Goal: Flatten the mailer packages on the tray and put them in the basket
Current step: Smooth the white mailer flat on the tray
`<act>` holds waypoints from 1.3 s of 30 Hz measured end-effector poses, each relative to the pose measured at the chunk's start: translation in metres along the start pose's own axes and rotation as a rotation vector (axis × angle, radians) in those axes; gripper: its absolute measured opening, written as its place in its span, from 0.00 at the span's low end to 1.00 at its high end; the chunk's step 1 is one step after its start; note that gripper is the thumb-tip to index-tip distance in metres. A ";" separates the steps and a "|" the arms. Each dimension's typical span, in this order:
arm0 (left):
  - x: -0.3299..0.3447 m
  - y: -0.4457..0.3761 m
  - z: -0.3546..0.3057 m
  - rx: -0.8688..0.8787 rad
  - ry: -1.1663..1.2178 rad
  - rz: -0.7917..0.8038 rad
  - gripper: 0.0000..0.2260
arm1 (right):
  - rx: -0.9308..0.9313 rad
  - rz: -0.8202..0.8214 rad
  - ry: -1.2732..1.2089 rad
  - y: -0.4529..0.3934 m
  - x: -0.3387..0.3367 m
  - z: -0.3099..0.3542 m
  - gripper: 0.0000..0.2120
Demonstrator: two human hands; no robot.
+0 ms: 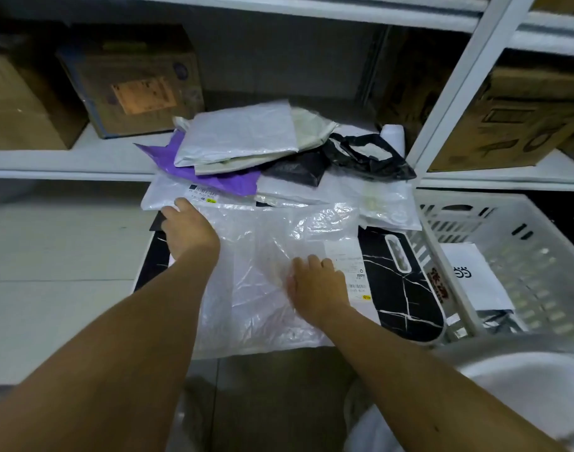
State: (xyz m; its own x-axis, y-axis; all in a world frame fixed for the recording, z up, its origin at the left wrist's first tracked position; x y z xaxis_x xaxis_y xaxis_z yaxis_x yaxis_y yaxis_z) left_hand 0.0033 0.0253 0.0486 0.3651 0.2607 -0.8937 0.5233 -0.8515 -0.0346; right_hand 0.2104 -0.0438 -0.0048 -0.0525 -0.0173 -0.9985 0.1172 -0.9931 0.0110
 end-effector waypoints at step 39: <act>0.094 0.100 0.031 0.621 -0.453 0.275 0.24 | 0.018 0.130 0.003 -0.002 0.044 -0.023 0.26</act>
State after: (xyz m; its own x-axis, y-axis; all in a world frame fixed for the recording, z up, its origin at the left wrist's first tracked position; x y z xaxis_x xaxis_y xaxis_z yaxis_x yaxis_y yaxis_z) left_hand 0.0658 -0.0490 -0.0528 0.0025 -0.0907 -0.9959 -0.1103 -0.9898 0.0899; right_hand 0.2309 -0.0398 -0.0500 -0.0354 -0.1461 -0.9886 0.1047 -0.9844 0.1417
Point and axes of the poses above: each hand's wrist, its own y-axis away from the middle knuckle, its own x-axis out of the palm, z = x × y, the point moved 2 cm from there along -y, towards the middle knuckle
